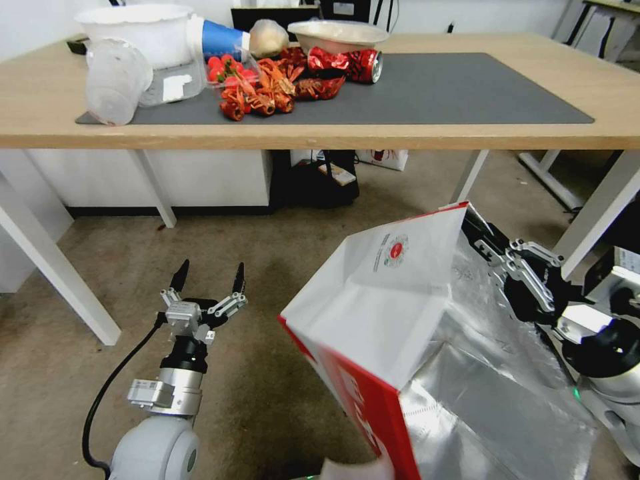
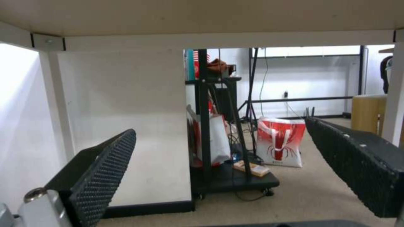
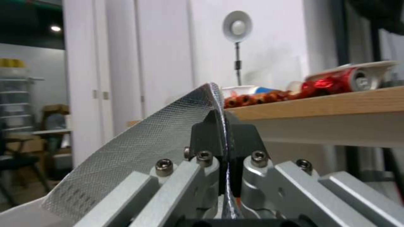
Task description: Pick up the food delivery bag from the floor and place it on the table.
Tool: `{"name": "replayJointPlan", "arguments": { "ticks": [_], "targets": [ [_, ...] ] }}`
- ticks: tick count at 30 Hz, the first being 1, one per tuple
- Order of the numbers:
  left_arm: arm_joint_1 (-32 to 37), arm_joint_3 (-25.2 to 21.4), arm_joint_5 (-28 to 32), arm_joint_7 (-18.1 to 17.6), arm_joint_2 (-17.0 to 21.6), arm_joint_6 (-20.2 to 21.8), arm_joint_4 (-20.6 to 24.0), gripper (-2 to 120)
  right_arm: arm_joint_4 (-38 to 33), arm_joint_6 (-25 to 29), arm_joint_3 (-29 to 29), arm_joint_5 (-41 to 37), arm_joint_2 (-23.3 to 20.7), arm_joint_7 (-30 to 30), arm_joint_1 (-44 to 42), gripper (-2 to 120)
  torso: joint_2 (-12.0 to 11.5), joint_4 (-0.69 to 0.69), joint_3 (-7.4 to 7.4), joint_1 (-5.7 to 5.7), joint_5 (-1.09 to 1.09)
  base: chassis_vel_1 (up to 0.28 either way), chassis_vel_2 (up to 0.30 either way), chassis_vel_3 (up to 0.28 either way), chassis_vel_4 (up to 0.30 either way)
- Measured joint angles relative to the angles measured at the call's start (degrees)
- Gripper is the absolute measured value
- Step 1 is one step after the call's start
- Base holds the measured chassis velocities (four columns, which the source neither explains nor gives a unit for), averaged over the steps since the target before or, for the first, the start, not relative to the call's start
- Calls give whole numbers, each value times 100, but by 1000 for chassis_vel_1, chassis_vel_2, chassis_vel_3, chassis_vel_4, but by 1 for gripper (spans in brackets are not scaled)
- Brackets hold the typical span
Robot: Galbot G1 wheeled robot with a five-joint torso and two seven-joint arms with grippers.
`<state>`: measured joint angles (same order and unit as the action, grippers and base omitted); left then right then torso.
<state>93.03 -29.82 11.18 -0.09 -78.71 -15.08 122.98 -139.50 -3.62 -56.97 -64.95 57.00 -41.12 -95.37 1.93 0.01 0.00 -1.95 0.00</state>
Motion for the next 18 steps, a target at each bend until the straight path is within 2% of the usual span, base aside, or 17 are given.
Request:
{"name": "replayJointPlan", "arguments": {
  "ticks": [3, 12, 18],
  "targets": [
    [22, 26, -1, -3, -1, 13, 8, 100, 35, -154, -104, -140, -17, -275, 0, 0, 0, 0, 0, 0, 0, 0, 0, 0, 0],
    [67, 48, -38, -96, -3, 106, 49, 100, 69, -251, -113, -232, 21, -433, 53, 0, 25, 0, 14, 0, 0, 0, 0, 0, 0],
    [123, 51, -157, -236, 10, 209, 101, 100, 95, -264, -131, -231, 52, -556, 51, 0, 140, 0, 124, -3, 0, 0, 0, 0, 0]
  ]
}}
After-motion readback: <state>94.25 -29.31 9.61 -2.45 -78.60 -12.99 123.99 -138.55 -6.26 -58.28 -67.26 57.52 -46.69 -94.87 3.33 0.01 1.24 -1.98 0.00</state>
